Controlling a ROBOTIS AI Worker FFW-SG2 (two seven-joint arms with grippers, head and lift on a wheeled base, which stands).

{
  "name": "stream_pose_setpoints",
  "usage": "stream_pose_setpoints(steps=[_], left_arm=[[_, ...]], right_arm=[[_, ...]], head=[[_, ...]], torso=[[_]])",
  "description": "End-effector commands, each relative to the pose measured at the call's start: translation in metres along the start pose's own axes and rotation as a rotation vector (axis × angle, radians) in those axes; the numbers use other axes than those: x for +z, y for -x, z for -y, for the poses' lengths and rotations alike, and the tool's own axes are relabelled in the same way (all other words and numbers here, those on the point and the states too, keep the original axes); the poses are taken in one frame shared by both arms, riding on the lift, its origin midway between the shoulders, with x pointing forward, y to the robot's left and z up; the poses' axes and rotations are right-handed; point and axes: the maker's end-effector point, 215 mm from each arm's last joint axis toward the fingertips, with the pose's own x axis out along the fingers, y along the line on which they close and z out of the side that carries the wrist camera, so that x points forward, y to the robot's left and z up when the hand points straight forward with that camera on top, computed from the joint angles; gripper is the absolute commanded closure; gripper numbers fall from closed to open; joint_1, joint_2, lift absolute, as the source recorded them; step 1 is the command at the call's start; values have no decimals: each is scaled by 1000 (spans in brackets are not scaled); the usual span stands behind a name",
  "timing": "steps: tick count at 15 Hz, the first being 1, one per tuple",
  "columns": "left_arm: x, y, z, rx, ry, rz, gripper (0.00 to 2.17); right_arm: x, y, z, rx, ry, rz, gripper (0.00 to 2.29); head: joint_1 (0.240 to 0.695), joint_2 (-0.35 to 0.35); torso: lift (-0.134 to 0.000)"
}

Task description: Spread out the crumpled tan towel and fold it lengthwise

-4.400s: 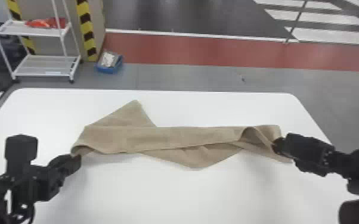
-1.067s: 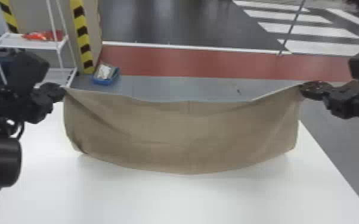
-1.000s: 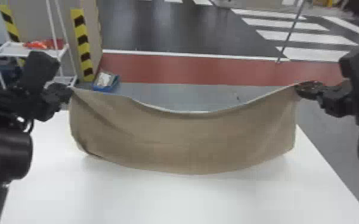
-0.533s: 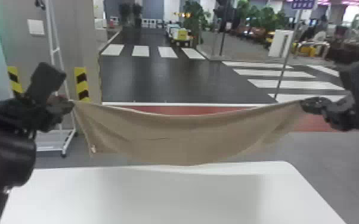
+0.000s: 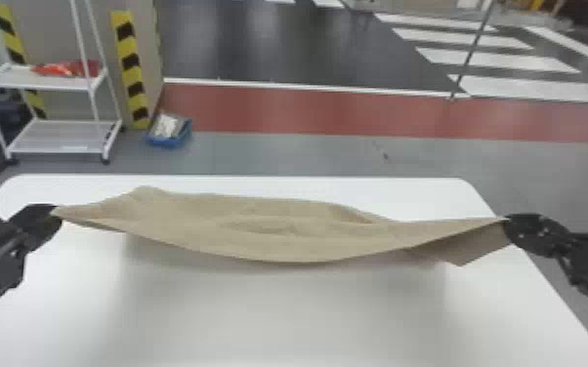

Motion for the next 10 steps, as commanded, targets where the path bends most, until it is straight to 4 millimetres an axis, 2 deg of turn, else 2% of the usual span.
stream_pose_setpoints(steps=[1,2,3,6,8,10], left_arm=[[-37,25,35,-67,-46,-22,2091],[-49,31,48,-104,-55,-34,2091],[-56,35,58,-149,-64,-41,2091],[-64,43,52,-184,-93,-63,2091],[-61,51,50,-240,-124,-65,2091],[-61,61,44,-268,-144,-73,2091]], right_arm=[[-23,14,-39,96,30,-24,2078],[-34,17,-51,134,23,-42,2078],[-35,19,-63,189,52,-32,2078],[-33,37,-83,319,69,-8,2078],[-38,48,-78,343,103,-19,2078],[-48,59,-63,332,124,-52,2078]], head=[[695,-141],[695,-135],[695,-131],[695,-122],[695,-106],[695,-111]], torso=[[-124],[-124],[-124],[-124],[-124],[-124]])
